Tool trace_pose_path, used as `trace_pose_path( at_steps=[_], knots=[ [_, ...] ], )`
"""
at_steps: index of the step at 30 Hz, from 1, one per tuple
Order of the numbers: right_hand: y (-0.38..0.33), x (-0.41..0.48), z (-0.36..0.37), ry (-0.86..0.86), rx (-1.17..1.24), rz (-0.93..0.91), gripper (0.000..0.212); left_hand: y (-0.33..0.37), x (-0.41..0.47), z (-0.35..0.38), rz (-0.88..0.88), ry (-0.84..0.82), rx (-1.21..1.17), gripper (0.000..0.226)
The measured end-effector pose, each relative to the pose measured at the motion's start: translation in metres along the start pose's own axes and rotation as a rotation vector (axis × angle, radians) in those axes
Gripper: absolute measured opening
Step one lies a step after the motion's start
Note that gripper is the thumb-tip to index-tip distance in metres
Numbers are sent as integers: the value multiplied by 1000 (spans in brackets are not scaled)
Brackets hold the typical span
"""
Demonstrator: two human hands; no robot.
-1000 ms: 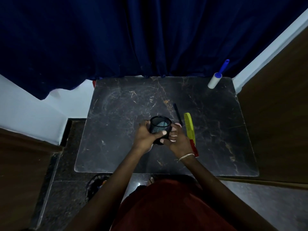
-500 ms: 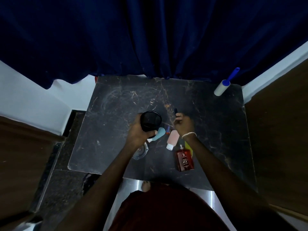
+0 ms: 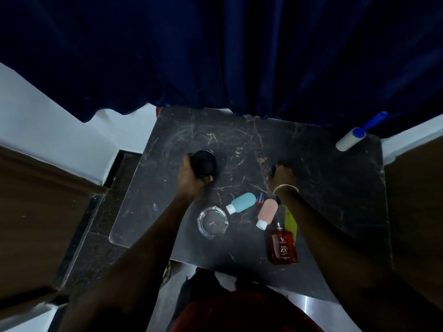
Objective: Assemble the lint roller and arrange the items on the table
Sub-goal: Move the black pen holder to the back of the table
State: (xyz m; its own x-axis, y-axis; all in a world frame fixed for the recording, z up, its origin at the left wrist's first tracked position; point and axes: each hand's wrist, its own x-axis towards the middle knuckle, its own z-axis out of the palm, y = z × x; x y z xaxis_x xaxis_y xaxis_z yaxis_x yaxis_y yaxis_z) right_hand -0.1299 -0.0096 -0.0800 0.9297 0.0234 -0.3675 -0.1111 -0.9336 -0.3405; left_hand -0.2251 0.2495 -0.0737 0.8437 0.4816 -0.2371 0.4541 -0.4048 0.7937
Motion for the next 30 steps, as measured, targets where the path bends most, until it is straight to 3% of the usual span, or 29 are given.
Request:
trace_pose_path(
  at_steps=[8,21,24,26,30],
  knots=[
    [-11,4,13,-25,-47,92,39,-7,56,-21,-26,-80,-29,87],
    [-9,9,16,-36,-33,164,45,-24,71,-21,-50,-153,-34,97],
    [-8,8,16,-36,11,167,48,-28,69,-21,-70,-173,-85,111],
    [-8,6,14,-23,16,166,48,-27,60,-21,-70,-116,-60,121],
    [-6,2,11,-23,19,143,48,-22,30,-10,213,117,300,100]
  ],
)
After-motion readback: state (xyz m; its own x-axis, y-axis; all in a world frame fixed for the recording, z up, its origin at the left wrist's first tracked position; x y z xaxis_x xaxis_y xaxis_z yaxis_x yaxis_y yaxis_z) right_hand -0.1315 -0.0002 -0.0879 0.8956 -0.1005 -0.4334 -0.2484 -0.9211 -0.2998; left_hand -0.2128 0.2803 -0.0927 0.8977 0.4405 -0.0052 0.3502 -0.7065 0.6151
